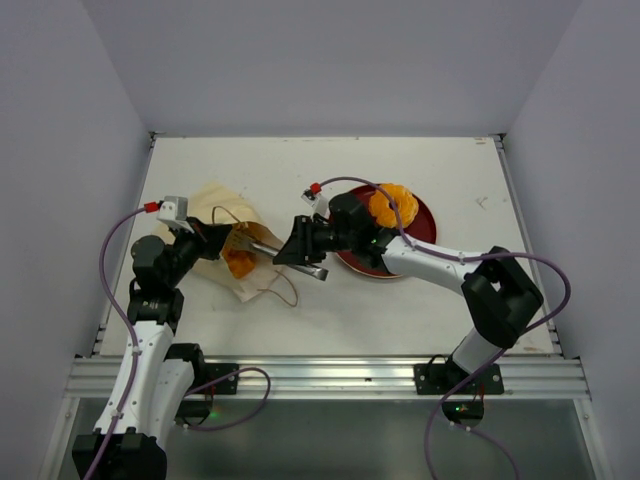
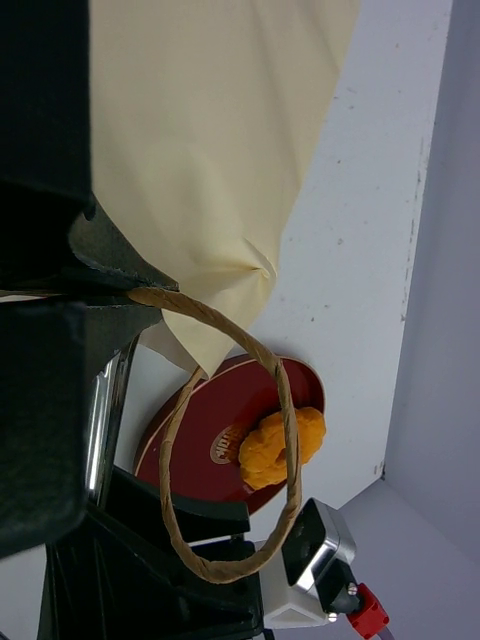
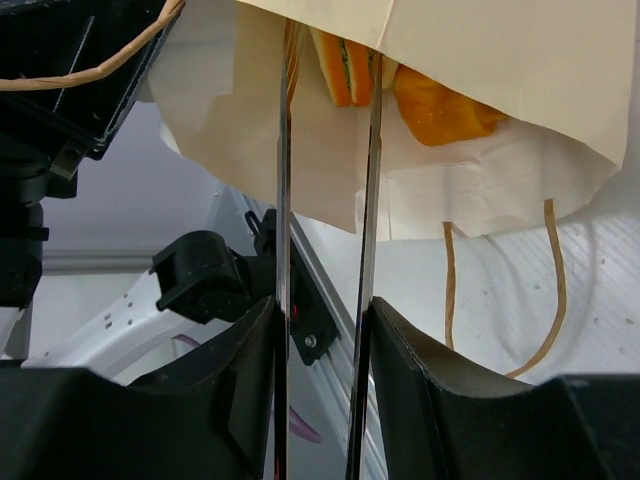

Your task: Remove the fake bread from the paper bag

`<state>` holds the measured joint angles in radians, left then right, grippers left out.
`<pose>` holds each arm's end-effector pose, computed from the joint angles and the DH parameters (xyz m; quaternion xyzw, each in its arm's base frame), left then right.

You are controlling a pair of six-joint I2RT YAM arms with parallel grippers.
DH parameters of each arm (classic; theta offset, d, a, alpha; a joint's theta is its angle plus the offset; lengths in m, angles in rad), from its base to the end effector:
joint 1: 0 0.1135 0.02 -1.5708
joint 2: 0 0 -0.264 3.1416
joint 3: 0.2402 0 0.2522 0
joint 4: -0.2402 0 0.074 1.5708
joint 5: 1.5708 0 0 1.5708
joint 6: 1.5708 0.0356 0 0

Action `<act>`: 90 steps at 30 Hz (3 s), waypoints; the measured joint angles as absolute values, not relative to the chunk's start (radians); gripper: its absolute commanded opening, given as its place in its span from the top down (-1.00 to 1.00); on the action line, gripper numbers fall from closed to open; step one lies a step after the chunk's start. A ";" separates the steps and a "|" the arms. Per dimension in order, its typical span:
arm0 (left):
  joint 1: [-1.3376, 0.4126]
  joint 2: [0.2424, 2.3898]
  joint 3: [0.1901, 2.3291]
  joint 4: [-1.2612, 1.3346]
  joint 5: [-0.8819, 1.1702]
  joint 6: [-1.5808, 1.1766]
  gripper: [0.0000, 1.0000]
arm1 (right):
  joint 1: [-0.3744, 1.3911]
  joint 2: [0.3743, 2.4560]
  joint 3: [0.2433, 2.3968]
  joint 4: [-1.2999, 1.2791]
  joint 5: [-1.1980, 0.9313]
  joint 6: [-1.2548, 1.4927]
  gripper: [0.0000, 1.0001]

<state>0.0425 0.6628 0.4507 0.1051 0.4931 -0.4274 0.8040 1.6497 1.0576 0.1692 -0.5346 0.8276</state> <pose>0.1693 -0.0097 0.2718 -0.0093 0.7396 -0.3022 0.6014 0.2457 0.2812 0.2468 -0.1338 0.8116 0.5334 0.1973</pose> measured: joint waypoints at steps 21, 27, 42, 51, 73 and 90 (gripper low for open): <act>0.043 0.656 0.451 0.108 0.494 -0.427 1.00 | 0.783 1.708 1.050 0.205 -0.545 0.860 0.21; 0.043 0.656 0.451 0.108 0.493 -0.427 1.00 | 0.776 1.729 1.064 0.204 -0.562 0.859 0.64; 0.043 0.661 0.445 0.142 0.464 -0.432 1.00 | 0.734 1.670 1.064 0.165 -0.590 0.826 1.00; 0.043 0.673 0.445 0.189 0.400 -0.479 1.00 | 0.697 1.553 1.064 0.043 -0.599 0.731 1.00; 0.039 0.718 0.455 0.247 0.319 -0.539 1.00 | 0.686 1.313 1.064 -0.345 -0.619 0.352 1.00; 0.039 0.707 0.484 0.208 0.281 -0.494 1.00 | 0.587 1.054 1.068 -0.571 -0.599 0.147 1.00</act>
